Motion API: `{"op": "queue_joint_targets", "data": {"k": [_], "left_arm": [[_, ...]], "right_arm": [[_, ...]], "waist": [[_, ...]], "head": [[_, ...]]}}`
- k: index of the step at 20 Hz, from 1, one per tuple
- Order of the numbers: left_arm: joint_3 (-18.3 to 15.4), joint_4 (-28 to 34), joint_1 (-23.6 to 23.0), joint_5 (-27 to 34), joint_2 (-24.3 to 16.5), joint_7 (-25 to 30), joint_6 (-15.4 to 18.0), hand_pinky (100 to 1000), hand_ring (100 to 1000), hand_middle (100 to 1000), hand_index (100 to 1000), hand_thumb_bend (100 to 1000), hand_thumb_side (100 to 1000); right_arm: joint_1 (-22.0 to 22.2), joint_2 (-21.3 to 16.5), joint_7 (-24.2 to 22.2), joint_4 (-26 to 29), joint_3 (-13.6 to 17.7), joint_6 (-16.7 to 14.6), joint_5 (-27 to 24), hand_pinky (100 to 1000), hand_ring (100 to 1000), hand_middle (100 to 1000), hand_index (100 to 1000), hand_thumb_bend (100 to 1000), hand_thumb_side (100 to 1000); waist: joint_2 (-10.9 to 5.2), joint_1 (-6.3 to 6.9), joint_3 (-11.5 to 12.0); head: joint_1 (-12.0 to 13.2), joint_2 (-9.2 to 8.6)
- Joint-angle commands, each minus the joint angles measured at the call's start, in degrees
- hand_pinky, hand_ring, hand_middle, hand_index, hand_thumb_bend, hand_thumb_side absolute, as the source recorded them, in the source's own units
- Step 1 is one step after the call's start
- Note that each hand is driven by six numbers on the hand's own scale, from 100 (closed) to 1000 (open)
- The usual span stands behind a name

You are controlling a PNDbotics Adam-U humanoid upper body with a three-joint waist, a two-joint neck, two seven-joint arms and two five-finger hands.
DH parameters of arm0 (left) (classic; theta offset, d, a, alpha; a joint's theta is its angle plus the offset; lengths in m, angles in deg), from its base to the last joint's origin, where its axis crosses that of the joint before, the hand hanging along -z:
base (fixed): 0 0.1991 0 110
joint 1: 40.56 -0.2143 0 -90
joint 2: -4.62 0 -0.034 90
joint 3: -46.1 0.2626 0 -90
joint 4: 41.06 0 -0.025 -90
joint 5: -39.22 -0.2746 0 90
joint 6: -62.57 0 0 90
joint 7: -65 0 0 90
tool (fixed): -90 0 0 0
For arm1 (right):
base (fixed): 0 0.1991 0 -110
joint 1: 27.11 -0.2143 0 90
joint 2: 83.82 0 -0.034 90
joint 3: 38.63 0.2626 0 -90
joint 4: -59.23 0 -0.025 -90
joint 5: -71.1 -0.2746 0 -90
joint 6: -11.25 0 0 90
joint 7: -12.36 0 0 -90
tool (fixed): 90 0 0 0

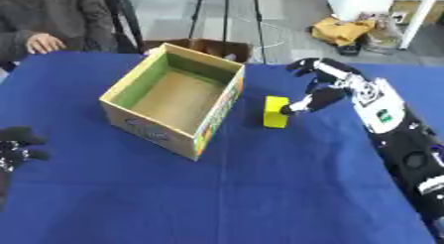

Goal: Pick up objects on the table and place them in the box.

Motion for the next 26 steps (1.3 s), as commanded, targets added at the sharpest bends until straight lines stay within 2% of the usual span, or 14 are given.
{"op": "queue_joint_targets", "data": {"k": [1,9,13,15,18,22,24,26], "left_arm": [[0.04,1.14,0.62,0.34,-0.42,0.19,0.05,585,697,558,723,826,895],[0.0,1.03,0.48,0.33,-0.28,0.14,0.04,585,697,558,723,829,894],[-0.01,1.02,0.48,0.33,-0.22,0.15,0.06,585,697,558,723,829,894],[-0.03,1.02,0.45,0.33,-0.22,0.13,0.07,585,697,557,723,830,894],[-0.08,1.02,0.44,0.34,-0.19,0.07,0.08,585,696,557,723,831,894],[-0.11,0.99,0.4,0.3,-0.19,0.03,0.08,585,696,557,723,832,894],[-0.13,0.99,0.41,0.28,-0.21,0.0,0.09,585,696,557,723,832,894],[-0.15,0.98,0.38,0.27,-0.21,-0.04,0.09,585,696,557,723,832,894]], "right_arm": [[-1.61,0.15,-0.85,-0.23,-0.15,-0.23,0.97,618,902,901,889,706,273],[-1.97,2.19,-3.17,-1.61,-0.89,-0.56,2.12,621,893,891,889,711,286],[-1.7,2.73,-4.03,-2.07,-1.23,-0.54,3.93,608,855,854,875,689,271],[-1.51,2.84,-4.07,-2.25,-1.27,-0.58,5.02,563,784,781,847,653,257],[-1.19,2.76,-3.88,-2.38,-1.32,-0.49,6.91,532,702,665,790,550,218],[-0.89,2.63,-2.94,-2.6,-1.09,-0.32,8.87,487,545,516,686,472,201],[-0.8,2.62,-2.11,-2.64,-0.98,-0.26,9.35,432,436,452,646,411,190],[-0.76,2.58,-0.94,-2.33,-0.9,-0.25,9.35,370,326,425,620,280,176]], "waist": [[-0.89,0.13,0.14],[-0.96,0.18,-0.1],[-1.03,0.15,-0.05],[-1.04,0.15,-0.01],[-1.05,0.12,-0.07],[-1.05,0.06,-0.35],[-1.08,0.05,-0.47],[-1.13,0.06,-0.55]], "head": [[-0.28,-0.54],[-0.37,-0.43],[-0.4,-0.54],[-0.37,-0.55],[-0.29,-0.53],[0.01,-0.55],[0.03,-0.56],[0.11,-0.54]]}}
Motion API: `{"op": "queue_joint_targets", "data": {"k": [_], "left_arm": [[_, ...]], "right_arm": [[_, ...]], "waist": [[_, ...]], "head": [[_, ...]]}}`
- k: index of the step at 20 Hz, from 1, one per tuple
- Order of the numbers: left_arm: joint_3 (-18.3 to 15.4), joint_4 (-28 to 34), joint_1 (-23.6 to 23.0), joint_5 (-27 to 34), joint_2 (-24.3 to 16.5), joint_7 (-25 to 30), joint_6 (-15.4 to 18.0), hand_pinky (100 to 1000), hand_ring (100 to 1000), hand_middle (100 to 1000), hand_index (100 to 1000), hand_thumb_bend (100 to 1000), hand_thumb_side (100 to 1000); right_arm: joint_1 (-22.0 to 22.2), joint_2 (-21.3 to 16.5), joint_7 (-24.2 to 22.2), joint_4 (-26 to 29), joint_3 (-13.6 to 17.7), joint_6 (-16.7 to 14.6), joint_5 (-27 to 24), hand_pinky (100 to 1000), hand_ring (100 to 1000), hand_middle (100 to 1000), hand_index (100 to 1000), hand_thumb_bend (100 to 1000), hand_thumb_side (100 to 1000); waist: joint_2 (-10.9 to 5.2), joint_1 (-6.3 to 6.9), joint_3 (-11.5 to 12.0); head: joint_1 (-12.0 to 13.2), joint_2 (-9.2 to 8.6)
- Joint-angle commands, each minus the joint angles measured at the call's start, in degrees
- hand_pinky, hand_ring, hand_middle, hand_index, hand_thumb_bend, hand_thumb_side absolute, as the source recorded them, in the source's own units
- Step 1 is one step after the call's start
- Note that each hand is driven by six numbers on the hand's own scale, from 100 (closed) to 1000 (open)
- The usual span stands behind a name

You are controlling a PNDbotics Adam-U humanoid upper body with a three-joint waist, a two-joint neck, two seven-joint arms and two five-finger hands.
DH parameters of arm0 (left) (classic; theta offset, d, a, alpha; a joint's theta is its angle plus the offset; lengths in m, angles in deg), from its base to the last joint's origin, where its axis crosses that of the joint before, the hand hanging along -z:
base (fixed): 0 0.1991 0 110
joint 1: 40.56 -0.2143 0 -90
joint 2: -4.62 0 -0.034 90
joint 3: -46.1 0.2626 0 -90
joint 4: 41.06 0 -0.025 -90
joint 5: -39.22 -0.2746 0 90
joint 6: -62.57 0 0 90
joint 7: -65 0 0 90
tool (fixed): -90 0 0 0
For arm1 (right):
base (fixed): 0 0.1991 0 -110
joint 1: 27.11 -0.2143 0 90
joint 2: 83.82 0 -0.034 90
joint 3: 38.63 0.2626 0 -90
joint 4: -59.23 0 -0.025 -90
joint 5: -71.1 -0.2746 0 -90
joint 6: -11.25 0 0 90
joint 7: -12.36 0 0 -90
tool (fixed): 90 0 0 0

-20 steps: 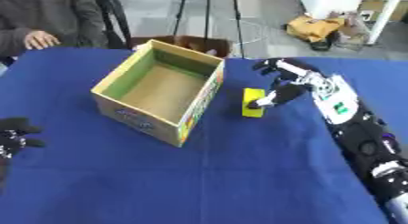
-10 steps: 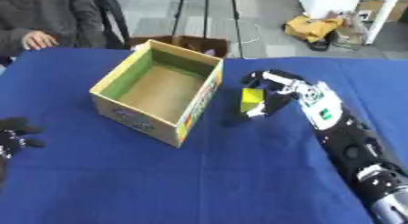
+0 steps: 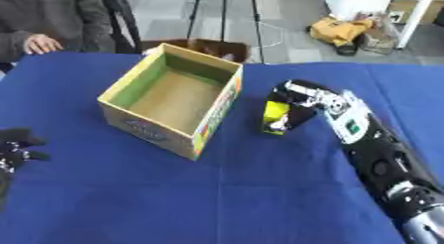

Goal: Pick up objects on the table and place them in the box.

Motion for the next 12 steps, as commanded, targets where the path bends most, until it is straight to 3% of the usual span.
{"op": "queue_joint_targets", "data": {"k": [1,8,10,11,12], "left_arm": [[-0.16,0.97,0.38,0.18,-0.68,-0.1,0.11,585,697,557,723,832,894],[-0.2,0.99,0.21,0.18,-0.74,-0.17,0.14,585,696,557,722,834,892],[-0.14,0.99,0.17,0.17,-0.73,-0.13,0.13,586,696,556,722,834,891],[-0.1,0.99,0.17,0.18,-0.71,-0.1,0.13,585,696,556,722,835,891],[-0.07,1.0,0.17,0.19,-0.7,-0.07,0.13,585,696,556,722,835,890]], "right_arm": [[-0.61,-1.2,1.64,0.74,0.43,0.08,0.5,356,301,417,612,243,173],[-2.42,-2.05,4.04,7.54,-0.71,-0.23,-1.49,347,285,387,587,181,220],[-3.32,-2.07,5.11,9.89,-1.04,-0.17,-2.02,347,286,392,587,184,403],[-3.77,-2.01,5.65,10.95,-1.21,-0.13,-2.34,347,286,392,587,182,237],[-4.17,-1.89,6.1,11.8,-1.39,0.02,-2.7,347,285,392,587,184,238]], "waist": [[-1.16,0.09,-0.13],[-1.64,-0.03,-0.17],[-1.77,-0.09,0.03],[-1.86,-0.11,0.2],[-1.93,-0.11,0.36]], "head": [[0.28,-0.52],[0.46,-0.48],[0.31,-0.52],[0.22,-0.55],[0.14,-0.58]]}}
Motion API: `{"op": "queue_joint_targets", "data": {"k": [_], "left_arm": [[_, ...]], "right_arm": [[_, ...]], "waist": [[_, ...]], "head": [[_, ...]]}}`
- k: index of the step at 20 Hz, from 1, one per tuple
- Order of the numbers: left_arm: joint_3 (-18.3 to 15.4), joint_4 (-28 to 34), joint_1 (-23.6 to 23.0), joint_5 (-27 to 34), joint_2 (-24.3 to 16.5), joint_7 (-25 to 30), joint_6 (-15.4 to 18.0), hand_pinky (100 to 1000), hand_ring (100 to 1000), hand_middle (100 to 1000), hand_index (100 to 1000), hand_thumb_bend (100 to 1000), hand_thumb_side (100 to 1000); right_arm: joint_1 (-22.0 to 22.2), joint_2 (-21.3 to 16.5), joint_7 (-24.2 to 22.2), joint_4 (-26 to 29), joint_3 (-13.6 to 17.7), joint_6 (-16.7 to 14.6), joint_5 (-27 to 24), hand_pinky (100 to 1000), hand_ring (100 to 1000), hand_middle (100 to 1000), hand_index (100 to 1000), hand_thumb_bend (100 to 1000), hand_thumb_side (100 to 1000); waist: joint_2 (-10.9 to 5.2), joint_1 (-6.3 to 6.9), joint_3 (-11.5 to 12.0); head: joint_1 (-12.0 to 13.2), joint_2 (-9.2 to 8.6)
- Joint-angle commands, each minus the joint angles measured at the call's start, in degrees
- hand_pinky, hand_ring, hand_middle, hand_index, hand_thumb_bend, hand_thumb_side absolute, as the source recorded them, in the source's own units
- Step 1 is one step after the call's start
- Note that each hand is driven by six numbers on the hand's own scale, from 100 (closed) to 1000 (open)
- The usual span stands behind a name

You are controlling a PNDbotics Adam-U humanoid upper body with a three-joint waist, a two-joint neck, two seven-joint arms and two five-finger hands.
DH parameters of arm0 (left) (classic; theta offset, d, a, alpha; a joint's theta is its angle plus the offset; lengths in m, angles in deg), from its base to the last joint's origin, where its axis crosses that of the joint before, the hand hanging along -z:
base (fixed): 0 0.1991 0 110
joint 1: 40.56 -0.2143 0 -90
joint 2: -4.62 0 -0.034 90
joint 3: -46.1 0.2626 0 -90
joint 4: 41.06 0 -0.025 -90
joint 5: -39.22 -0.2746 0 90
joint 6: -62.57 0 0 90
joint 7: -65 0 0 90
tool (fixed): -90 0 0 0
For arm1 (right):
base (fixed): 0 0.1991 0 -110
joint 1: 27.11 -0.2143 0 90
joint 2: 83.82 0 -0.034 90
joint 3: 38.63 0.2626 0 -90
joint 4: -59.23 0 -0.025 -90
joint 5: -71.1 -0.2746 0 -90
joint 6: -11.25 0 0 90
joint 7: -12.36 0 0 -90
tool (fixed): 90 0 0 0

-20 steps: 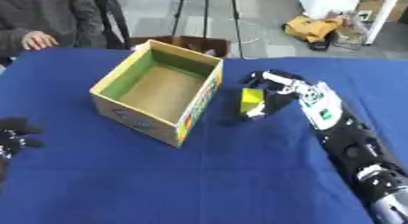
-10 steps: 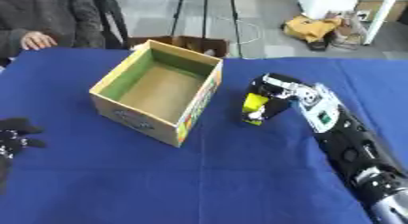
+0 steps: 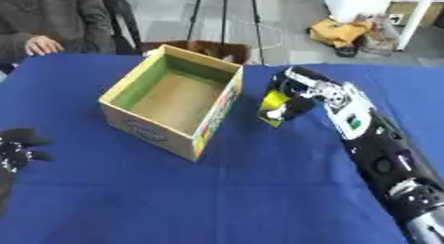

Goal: Pick up objects on the table and place them in the box.

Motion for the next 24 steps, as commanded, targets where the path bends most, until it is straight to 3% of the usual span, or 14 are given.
{"op": "queue_joint_targets", "data": {"k": [1,7,14,15,16,17,19,21,24], "left_arm": [[-0.01,1.01,0.44,0.21,-0.72,0.01,0.11,585,696,556,722,836,890],[0.29,1.03,0.58,0.35,-0.47,0.3,0.07,585,696,555,722,840,888],[0.54,1.09,0.76,0.64,0.09,0.61,0.02,585,695,554,721,843,889],[0.58,1.09,0.78,0.65,0.15,0.65,0.02,585,695,554,721,843,888],[0.6,1.09,0.82,0.68,0.26,0.68,0.01,585,695,554,721,844,888],[0.63,1.1,0.85,0.7,0.34,0.7,0.01,585,695,554,721,844,888],[0.68,1.11,0.92,0.74,0.47,0.76,0.0,584,695,553,721,845,888],[0.66,1.09,0.91,0.77,0.54,0.77,0.0,584,695,553,721,846,888],[0.63,1.05,0.94,0.76,0.62,0.76,0.01,584,695,553,721,848,888]], "right_arm": [[-2.42,-1.45,1.6,4.09,-0.4,0.26,-1.62,347,284,395,587,180,241],[-4.34,1.56,1.88,6.14,-2.21,0.11,-1.38,351,285,401,590,172,249],[-4.44,5.56,0.22,4.46,-3.81,-0.63,1.48,353,291,411,592,174,245],[-4.28,6.13,0.03,3.94,-4.0,-0.76,2.14,356,300,424,594,216,228],[-4.1,6.64,-0.07,3.39,-4.19,-0.92,2.97,365,321,444,602,199,271],[-3.94,7.01,-0.06,2.89,-4.33,-1.14,3.85,386,373,485,642,265,303],[-3.58,7.5,0.07,1.97,-4.69,-1.71,5.84,414,414,531,694,303,336],[-3.28,7.8,0.48,1.51,-4.92,-2.38,7.9,438,457,569,728,329,343],[-2.95,8.32,1.01,1.11,-4.95,-3.54,10.93,485,605,672,772,383,355]], "waist": [[-1.4,0.15,0.4],[-1.62,0.42,2.95],[-1.32,0.8,5.87],[-1.25,0.82,6.08],[-1.21,0.84,6.3],[-1.18,0.86,6.47],[-1.14,0.87,6.71],[-1.09,0.82,6.78],[-0.97,0.69,6.7]], "head": [[-0.3,-0.61],[-0.91,-0.85],[-2.13,-1.05],[-2.23,-1.02],[-2.31,-1.04],[-2.37,-1.08],[-2.47,-1.21],[-2.46,-1.32],[-2.42,-1.39]]}}
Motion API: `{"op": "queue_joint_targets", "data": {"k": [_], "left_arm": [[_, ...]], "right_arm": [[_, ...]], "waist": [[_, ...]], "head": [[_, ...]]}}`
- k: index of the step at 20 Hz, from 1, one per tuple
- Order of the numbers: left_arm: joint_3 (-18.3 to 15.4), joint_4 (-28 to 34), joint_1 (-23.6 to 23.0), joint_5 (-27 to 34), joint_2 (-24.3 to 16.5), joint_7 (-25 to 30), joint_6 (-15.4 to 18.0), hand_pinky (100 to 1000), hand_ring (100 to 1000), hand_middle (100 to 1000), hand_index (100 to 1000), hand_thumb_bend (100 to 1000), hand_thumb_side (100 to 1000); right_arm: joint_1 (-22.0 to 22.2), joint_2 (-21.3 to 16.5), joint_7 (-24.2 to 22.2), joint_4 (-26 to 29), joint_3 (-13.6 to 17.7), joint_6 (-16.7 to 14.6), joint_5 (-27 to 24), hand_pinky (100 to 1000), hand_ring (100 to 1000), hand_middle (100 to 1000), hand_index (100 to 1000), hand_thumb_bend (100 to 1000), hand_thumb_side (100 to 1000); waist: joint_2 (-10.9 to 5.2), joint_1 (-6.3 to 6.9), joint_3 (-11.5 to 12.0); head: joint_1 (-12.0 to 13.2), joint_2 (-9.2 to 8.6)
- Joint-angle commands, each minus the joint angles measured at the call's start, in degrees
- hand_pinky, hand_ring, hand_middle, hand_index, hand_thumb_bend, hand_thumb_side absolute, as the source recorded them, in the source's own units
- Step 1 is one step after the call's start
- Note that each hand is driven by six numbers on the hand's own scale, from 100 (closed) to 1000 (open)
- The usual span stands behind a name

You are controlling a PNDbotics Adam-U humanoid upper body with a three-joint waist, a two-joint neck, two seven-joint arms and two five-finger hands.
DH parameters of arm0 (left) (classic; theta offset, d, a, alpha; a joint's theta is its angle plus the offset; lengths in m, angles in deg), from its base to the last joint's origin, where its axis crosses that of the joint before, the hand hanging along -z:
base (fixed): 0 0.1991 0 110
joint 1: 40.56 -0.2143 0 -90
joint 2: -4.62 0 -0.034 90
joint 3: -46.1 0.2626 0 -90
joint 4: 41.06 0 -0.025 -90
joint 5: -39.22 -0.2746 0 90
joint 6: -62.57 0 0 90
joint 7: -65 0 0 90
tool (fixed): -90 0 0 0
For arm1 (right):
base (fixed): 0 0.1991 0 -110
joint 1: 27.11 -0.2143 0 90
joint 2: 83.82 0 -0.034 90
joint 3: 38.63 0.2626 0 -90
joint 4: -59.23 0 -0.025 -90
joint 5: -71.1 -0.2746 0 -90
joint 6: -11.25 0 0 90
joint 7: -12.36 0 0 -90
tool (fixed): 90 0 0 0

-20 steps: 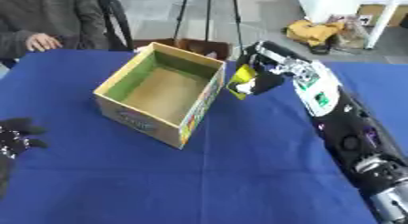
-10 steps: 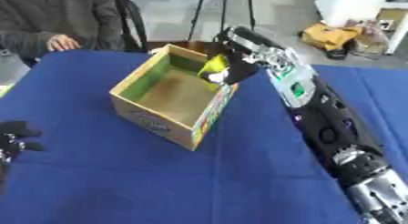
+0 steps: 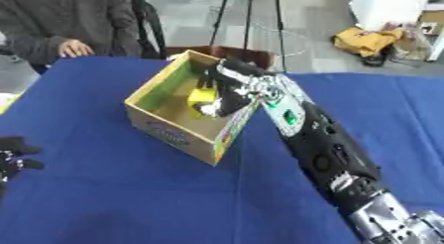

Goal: Pick up objects on the table and place them in the box.

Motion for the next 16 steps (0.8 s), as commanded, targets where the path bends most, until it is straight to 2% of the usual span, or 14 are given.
{"op": "queue_joint_targets", "data": {"k": [1,4,11,13,14,15,16], "left_arm": [[-0.08,1.04,0.87,0.08,-0.4,0.18,0.04,584,695,553,721,848,888],[-0.12,1.02,0.88,0.04,-0.44,0.14,0.06,584,694,553,720,848,888],[-0.44,0.95,0.67,-0.07,-0.7,-0.15,0.09,584,694,552,720,850,887],[-0.73,0.91,0.48,-0.15,-0.86,-0.4,0.12,584,694,552,720,850,886],[-0.91,0.89,0.38,-0.19,-0.88,-0.56,0.14,584,694,552,720,851,878],[-1.13,0.85,0.22,-0.24,-0.93,-0.76,0.17,584,694,552,720,851,886],[-1.33,0.81,0.05,-0.3,-1.05,-0.97,0.2,583,694,552,719,852,886]], "right_arm": [[-0.89,-0.07,0.47,0.17,0.18,-1.33,3.08,495,642,696,777,391,357],[-0.87,0.0,0.95,0.26,0.44,-1.95,3.91,548,771,776,793,416,370],[-1.02,-1.61,3.29,4.64,1.2,-2.28,-0.19,526,748,753,781,417,403],[-0.85,-2.84,4.75,7.14,2.22,-2.04,-2.07,516,743,747,776,427,422],[-0.52,-3.67,5.59,8.47,2.79,-1.92,-2.98,512,742,746,772,360,501],[0.07,-4.66,6.52,9.96,3.4,-1.88,-3.94,510,742,746,771,423,458],[0.94,-5.59,7.46,11.49,4.07,-1.66,-4.9,504,744,744,766,407,492]], "waist": [[-0.77,0.1,-0.05],[-0.73,0.03,-0.24],[-1.03,-0.24,-1.65],[-1.21,-0.36,-2.82],[-1.32,-0.37,-3.53],[-1.43,-0.34,-4.41],[-1.52,-0.28,-5.32]], "head": [[0.04,-0.63],[0.19,-0.75],[1.11,-0.75],[1.94,-0.56],[2.59,-0.48],[3.38,-0.38],[4.18,-0.32]]}}
